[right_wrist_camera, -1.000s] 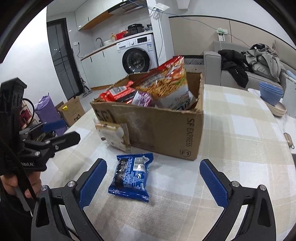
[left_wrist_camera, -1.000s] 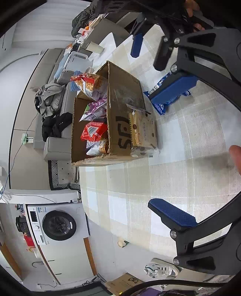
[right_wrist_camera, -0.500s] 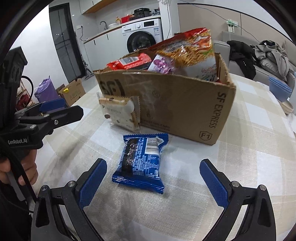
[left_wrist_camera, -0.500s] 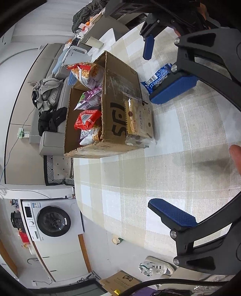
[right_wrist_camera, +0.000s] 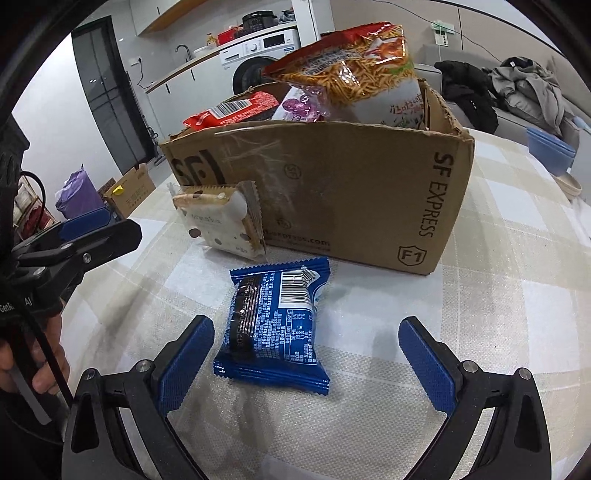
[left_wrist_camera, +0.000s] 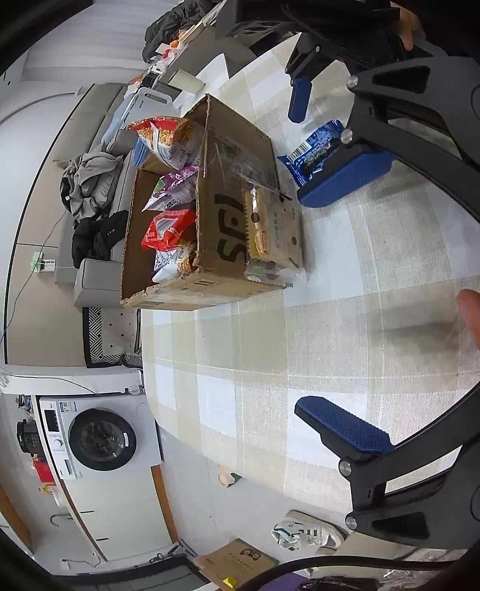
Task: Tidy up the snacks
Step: 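Move both open tools toward the blue cookie pack on the table, then grasp the blue cookie pack with the right tool and lift it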
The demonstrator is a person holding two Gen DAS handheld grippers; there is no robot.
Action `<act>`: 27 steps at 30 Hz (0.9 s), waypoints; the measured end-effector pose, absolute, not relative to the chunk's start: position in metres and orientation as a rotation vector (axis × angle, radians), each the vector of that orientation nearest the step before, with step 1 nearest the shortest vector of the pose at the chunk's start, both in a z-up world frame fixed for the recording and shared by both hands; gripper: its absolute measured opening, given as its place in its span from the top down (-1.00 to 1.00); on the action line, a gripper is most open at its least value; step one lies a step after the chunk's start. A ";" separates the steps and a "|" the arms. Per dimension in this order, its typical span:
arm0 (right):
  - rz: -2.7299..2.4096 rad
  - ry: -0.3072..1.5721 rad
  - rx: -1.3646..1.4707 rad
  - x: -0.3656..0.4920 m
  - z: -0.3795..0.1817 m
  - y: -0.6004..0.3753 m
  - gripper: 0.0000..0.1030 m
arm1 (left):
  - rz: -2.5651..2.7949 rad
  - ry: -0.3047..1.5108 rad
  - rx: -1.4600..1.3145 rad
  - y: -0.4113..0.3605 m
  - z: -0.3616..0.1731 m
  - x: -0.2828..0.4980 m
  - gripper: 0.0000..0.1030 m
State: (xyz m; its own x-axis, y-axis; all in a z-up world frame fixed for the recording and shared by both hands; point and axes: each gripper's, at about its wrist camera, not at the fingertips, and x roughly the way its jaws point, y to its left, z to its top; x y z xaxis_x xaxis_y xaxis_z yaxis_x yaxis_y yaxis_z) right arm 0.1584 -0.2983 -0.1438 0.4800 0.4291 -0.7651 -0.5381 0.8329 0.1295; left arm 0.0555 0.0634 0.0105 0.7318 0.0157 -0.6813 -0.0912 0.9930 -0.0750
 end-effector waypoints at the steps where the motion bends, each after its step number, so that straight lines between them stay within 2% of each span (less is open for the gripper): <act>1: 0.588 0.892 -0.136 0.159 -0.144 -0.298 -0.98 | 0.060 0.749 -0.106 0.064 0.010 0.055 -0.97; 8: 0.597 0.879 -0.168 0.156 -0.139 -0.291 -0.94 | 0.056 0.756 -0.101 0.062 0.008 0.055 -0.97; 10: 0.597 0.889 -0.164 0.156 -0.140 -0.289 -0.85 | 0.054 0.757 -0.098 0.061 0.008 0.054 -0.97; 12: 0.594 0.899 -0.153 0.157 -0.142 -0.289 -0.68 | 0.053 0.758 -0.095 0.060 0.008 0.055 -0.97; 22: 0.622 0.909 -0.132 0.163 -0.145 -0.292 -0.43 | 0.052 0.760 -0.094 0.060 0.007 0.054 -0.97; 25: 0.640 0.908 -0.137 0.162 -0.145 -0.288 -0.26 | 0.050 0.763 -0.092 0.059 0.005 0.054 -0.97; 27: 0.660 0.907 -0.140 0.160 -0.145 -0.285 -0.06 | 0.049 0.764 -0.090 0.058 0.005 0.054 -0.97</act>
